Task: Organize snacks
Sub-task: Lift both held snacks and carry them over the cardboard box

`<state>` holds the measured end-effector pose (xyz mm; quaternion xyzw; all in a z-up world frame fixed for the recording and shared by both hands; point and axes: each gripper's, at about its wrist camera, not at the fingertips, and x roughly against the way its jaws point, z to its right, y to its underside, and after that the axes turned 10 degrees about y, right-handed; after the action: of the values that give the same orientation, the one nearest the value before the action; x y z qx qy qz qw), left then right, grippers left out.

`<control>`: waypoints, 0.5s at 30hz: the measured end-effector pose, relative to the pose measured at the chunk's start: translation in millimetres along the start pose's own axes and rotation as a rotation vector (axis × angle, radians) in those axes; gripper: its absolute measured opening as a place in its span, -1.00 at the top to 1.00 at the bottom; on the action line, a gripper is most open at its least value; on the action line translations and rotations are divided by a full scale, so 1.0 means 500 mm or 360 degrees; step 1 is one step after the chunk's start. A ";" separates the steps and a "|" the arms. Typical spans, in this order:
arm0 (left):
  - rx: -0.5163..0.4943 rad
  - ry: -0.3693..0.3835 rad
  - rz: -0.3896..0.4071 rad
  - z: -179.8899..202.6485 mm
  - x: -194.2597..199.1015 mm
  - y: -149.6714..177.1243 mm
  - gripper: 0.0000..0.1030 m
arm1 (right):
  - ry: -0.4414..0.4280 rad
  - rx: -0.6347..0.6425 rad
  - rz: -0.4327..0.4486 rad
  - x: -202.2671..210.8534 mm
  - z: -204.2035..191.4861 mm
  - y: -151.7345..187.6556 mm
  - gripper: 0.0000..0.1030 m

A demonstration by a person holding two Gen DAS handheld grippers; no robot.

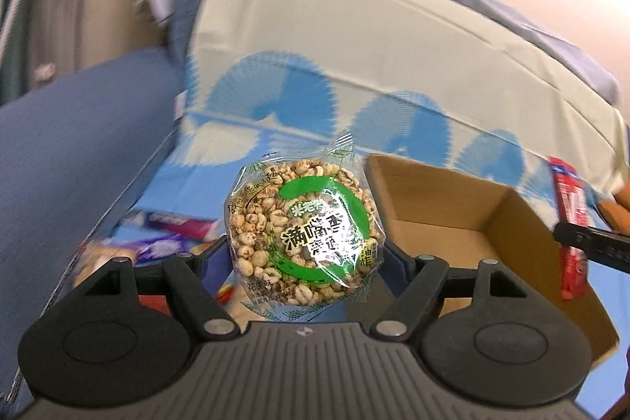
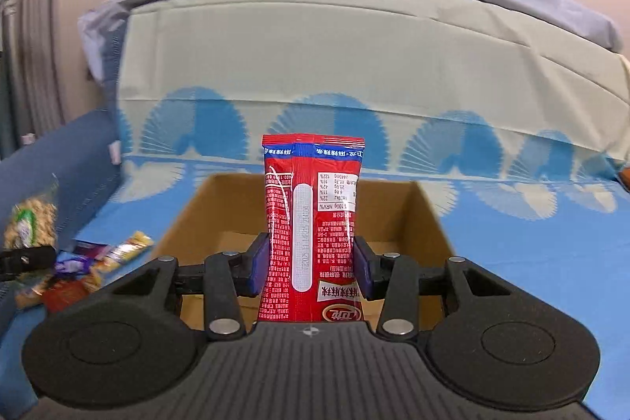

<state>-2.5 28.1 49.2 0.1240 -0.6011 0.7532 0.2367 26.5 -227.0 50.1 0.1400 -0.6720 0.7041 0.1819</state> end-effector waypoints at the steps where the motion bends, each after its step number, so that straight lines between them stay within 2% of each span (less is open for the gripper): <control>1: -0.0039 0.0024 0.0016 0.015 -0.001 0.002 -0.57 | 0.0016 -0.0003 -0.0008 -0.002 0.010 0.009 0.13; 8: -0.0255 0.0172 0.0081 0.102 -0.012 0.020 -0.57 | 0.0111 -0.0016 -0.0050 -0.008 0.080 0.038 0.13; 15: -0.0341 0.0297 0.0073 0.164 -0.027 0.039 -0.57 | 0.0163 -0.0011 -0.0069 -0.001 0.119 0.058 0.13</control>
<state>-8.9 -56.9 46.7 0.0137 -0.6560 0.6983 0.2862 11.2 -287.0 27.2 0.1176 -0.6610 0.7039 0.2318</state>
